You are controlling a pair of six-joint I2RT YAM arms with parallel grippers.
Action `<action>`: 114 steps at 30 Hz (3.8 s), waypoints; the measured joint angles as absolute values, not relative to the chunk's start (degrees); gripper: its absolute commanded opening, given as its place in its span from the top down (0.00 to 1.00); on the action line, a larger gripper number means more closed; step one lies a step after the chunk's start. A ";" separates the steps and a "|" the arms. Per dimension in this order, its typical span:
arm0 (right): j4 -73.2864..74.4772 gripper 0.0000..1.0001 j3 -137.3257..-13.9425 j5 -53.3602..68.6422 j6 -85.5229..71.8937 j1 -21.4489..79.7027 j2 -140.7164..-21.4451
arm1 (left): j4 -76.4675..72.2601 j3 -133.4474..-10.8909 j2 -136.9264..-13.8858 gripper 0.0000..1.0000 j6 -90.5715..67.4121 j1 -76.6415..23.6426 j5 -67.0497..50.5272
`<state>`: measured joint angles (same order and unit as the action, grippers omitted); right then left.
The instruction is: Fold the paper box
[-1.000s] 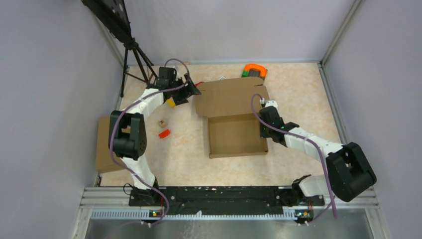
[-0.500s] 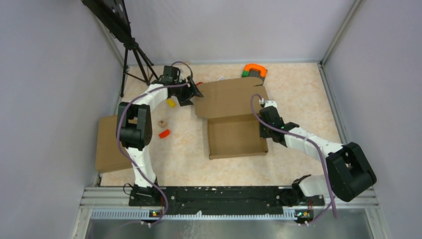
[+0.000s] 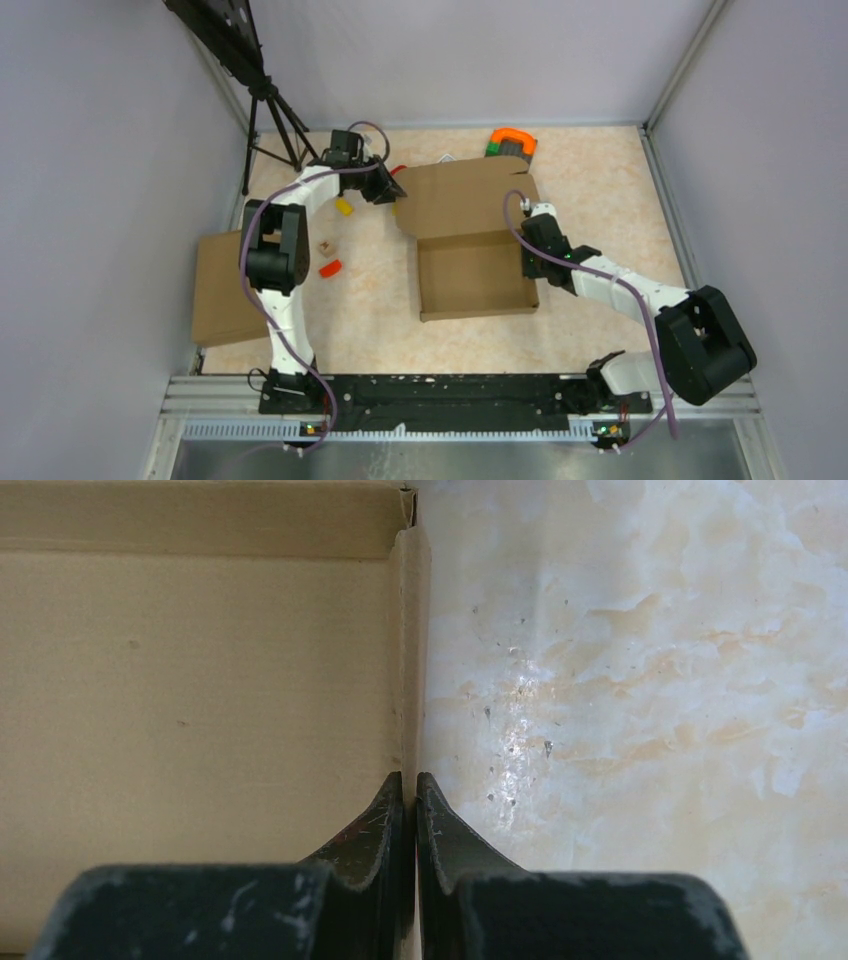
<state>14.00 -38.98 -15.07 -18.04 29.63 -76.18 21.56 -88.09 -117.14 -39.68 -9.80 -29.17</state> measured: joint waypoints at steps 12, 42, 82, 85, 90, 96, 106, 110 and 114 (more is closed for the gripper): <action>14.76 1.00 -39.11 -15.55 -19.88 29.63 -76.18 | 12.88 -77.76 -110.17 1.00 -39.77 -11.66 -24.08; -4.73 1.00 -31.94 -19.49 -24.75 29.63 -75.07 | -25.15 -35.83 -71.81 1.00 -31.35 -35.77 18.06; -9.32 0.51 -32.36 -25.12 -26.20 30.04 -76.49 | -27.73 -33.80 -74.04 1.00 -34.28 -45.25 34.02; -7.60 0.51 -32.29 -25.58 -26.06 30.04 -74.87 | -27.03 -34.44 -74.46 1.00 -34.37 -45.67 34.44; -7.40 0.54 -31.81 -25.50 -25.87 30.04 -72.47 | -21.71 -37.58 -74.78 1.00 -36.34 -45.76 35.29; -5.98 0.60 -31.81 -24.84 -25.71 30.06 -72.82 | -17.30 -40.34 -75.61 1.00 -40.49 -45.82 35.46; -3.11 0.58 -32.36 -22.70 -25.69 30.17 -76.38 | -17.43 -40.27 -76.40 1.00 -44.12 -46.30 35.48; -2.87 0.54 -32.36 -22.37 -25.61 30.17 -76.36 | -17.91 -39.86 -76.40 1.00 -45.06 -46.70 36.10; -2.28 0.56 -32.36 -22.13 -25.52 30.17 -75.64 | -18.00 -39.64 -76.40 1.00 -45.84 -47.00 36.73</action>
